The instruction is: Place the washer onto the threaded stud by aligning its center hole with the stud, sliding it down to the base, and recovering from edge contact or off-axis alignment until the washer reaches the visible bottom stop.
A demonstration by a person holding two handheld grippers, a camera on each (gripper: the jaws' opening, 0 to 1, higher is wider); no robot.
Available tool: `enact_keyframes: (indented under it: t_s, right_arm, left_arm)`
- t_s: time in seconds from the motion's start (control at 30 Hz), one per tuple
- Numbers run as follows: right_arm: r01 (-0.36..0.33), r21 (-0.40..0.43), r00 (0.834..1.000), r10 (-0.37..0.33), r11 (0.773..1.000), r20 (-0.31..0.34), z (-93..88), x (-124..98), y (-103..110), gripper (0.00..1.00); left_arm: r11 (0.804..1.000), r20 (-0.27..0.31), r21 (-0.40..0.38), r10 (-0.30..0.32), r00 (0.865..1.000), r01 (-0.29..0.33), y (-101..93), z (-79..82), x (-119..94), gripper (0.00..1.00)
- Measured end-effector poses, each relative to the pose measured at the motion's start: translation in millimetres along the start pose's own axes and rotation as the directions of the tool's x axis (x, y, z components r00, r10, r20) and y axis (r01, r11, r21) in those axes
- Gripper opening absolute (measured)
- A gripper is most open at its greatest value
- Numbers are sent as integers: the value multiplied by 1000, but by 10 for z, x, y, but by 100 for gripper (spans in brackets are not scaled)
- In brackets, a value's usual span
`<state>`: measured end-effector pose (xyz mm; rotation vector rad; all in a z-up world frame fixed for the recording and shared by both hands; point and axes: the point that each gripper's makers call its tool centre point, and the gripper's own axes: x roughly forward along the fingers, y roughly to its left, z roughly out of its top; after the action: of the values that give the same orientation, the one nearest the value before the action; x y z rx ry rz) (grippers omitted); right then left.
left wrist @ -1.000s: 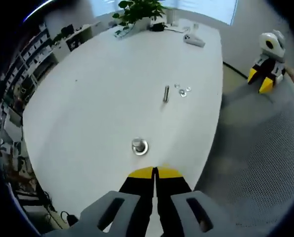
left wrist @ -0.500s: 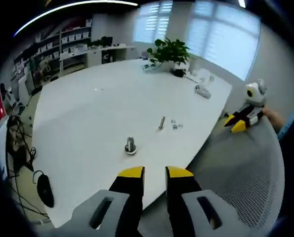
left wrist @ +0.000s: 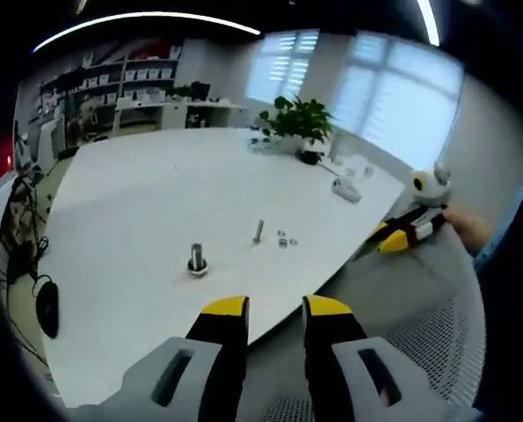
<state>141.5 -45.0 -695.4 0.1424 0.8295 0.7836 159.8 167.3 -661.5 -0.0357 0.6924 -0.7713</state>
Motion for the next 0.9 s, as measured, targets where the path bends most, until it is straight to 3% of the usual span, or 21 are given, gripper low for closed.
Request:
enact_keyframes:
  t_s: [0.17, 0.3, 0.33, 0.4, 0.43, 0.67, 0.77, 0.9]
  right_arm:
    - [-34, -5, 999, 34, 999, 1, 5, -1, 51, 33]
    - [-155, 13, 988, 155, 988, -18, -5, 4, 205, 46]
    - [-198, 35, 979, 199, 980, -34, -20, -7, 249, 45]
    - [-250, 10, 962, 250, 968, -107, -61, -69, 265, 32]
    - [-246, 0, 964, 244, 969, -109, -36, -73, 232, 27]
    - [-243, -2, 968, 243, 970, -68, 155, -138, 132, 26]
    - [-160, 22, 987, 160, 987, 3, 316, -125, -28, 19]
    - [-146, 9, 989, 146, 989, 1, 396, -107, -80, 19]
  left_arm:
    - [1000, 2, 8, 23, 1000, -23, 36, -37, 7, 20]
    - [999, -19, 15, 44, 999, -44, 82, -121, 14, 18]
    - [999, -26, 22, 46, 999, -45, 90, -139, 15, 18]
    - [999, -56, 45, 30, 998, -28, 77, -186, 34, 18]
    - [998, -58, 46, 36, 998, -33, 89, -188, 40, 18]
    - [999, -62, 37, 42, 997, -40, 94, -203, 33, 18]
    - [998, -74, 45, 51, 996, -48, 141, -231, 35, 18]
    - [998, -87, 25, 54, 995, -52, 153, -264, 30, 18]
